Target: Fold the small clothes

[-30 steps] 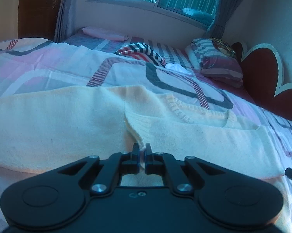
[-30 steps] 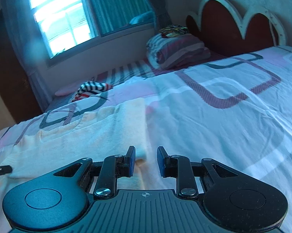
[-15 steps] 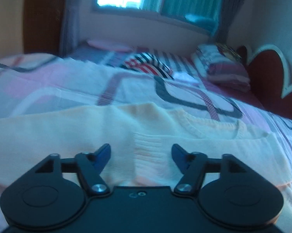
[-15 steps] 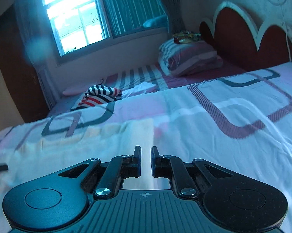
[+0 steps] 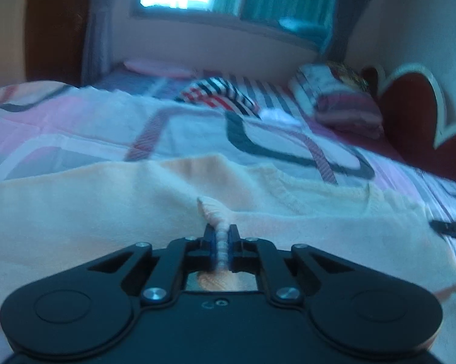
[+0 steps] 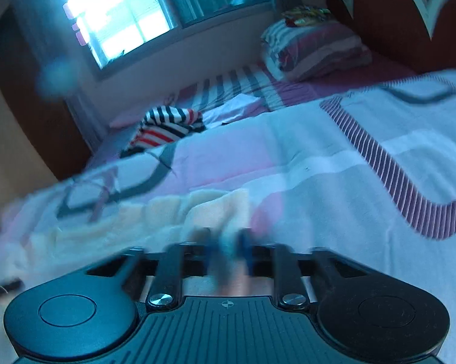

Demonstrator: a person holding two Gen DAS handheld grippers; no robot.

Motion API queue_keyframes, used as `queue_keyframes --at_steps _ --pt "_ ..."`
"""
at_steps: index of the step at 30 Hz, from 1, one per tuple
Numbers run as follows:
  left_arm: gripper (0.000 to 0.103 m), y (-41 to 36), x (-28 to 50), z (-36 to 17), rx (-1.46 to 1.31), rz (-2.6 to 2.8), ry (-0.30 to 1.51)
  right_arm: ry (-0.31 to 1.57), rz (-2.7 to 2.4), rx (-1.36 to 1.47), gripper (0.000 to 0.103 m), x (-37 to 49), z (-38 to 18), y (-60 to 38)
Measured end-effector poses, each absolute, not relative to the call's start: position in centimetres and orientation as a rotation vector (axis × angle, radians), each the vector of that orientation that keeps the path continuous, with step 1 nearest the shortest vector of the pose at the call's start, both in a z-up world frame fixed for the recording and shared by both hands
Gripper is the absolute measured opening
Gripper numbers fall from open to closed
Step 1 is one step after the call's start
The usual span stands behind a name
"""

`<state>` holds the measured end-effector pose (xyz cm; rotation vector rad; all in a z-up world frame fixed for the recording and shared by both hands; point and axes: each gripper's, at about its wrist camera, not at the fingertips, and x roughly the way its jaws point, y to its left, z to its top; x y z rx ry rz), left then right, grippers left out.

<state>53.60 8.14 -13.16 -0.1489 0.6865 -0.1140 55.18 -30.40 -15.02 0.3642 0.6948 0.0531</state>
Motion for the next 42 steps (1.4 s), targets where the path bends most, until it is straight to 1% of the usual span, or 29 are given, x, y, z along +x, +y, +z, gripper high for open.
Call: queue_keyframes --at_steps 4,6,7,8,9,12,13,16,17,18,19,22,23,25,28,31,33,35,36,37,40,42 --pt "0.007 7.9 53.6 -13.5 -0.127 -0.09 0.688 0.684 0.019 0.322 0.006 55.0 -15.4 -30.4" --pt "0.018 8.0 53.6 -13.2 -0.111 -0.074 0.69 0.675 -0.012 0.302 0.006 55.0 -15.1 -30.1" --pt "0.032 8.1 53.4 -12.9 -0.1 -0.044 0.689 0.659 -0.026 0.302 0.007 54.8 -14.7 -30.1" --pt "0.039 8.3 53.0 -12.4 -0.083 -0.012 0.669 0.636 -0.037 0.293 0.007 54.6 -14.3 -30.1" --pt "0.04 8.4 52.4 -11.8 -0.072 0.002 0.63 0.617 -0.023 0.282 0.007 54.4 -13.9 -29.9" --pt "0.04 7.1 52.6 -10.6 -0.03 -0.065 0.596 0.602 0.043 0.227 0.007 55.0 -13.3 -28.7" --pt "0.043 6.2 53.0 -10.6 -0.007 -0.095 0.601 0.605 0.06 0.217 0.007 55.5 -13.4 -28.3" --pt "0.048 4.2 55.0 -12.3 0.021 -0.155 0.706 0.707 0.037 0.189 0.006 57.6 -15.4 -27.6" --pt "0.049 4.0 55.6 -13.3 0.031 -0.151 0.747 0.688 0.04 0.195 0.006 57.6 -15.6 -27.7" --pt "0.049 3.9 55.2 -13.4 0.049 -0.154 0.72 0.697 0.043 0.203 0.006 57.7 -15.5 -27.9" --pt "0.049 3.7 55.1 -13.1 0.066 -0.152 0.732 0.708 0.038 0.203 0.006 57.6 -15.2 -27.9" --pt "0.05 3.7 52.7 -11.5 0.045 -0.175 0.676 0.687 0.067 0.201 0.006 55.6 -13.8 -27.9" --pt "0.055 3.6 51.9 -11.2 0.035 -0.205 0.666 0.697 0.078 0.201 0.006 54.8 -13.6 -27.7" --pt "0.06 2.6 50.6 -11.2 0.069 -0.22 0.654 0.727 0.092 0.194 0.006 52.7 -13.7 -27.0" --pt "0.061 2.0 51.2 -13.5 0.089 -0.228 0.749 0.747 0.105 0.138 0.006 50.0 -15.1 -25.6" --pt "0.054 2.5 50.5 -12.4 0.052 -0.213 0.721 0.73 0.062 0.134 0.006 49.2 -14.6 -25.0" --pt "0.056 2.8 49.6 -11.7 0.037 -0.22 0.677 0.68 0.084 0.174 0.006 48.0 -13.6 -24.8" --pt "0.063 2.6 49.9 -12.4 0.055 -0.219 0.727 0.691 0.097 0.167 0.006 46.9 -13.7 -24.2" --pt "0.064 2.4 50.3 -13.2 0.077 -0.218 0.764 0.737 0.092 0.147 0.006 46.9 -14.5 -23.7" --pt "0.066 2.3 50.0 -13.6 0.09 -0.218 0.734 0.746 0.086 0.12 0.006 46.7 -15.2 -23.4" --pt "0.064 2.5 49.5 -12.5 0.08 -0.209 0.736 0.73 0.062 0.104 0.007 46.1 -14.5 -22.8" --pt "0.069 2.5 49.2 -12.5 0.09 -0.204 0.732 0.688 0.062 0.106 0.006 45.4 -14.1 -22.8"
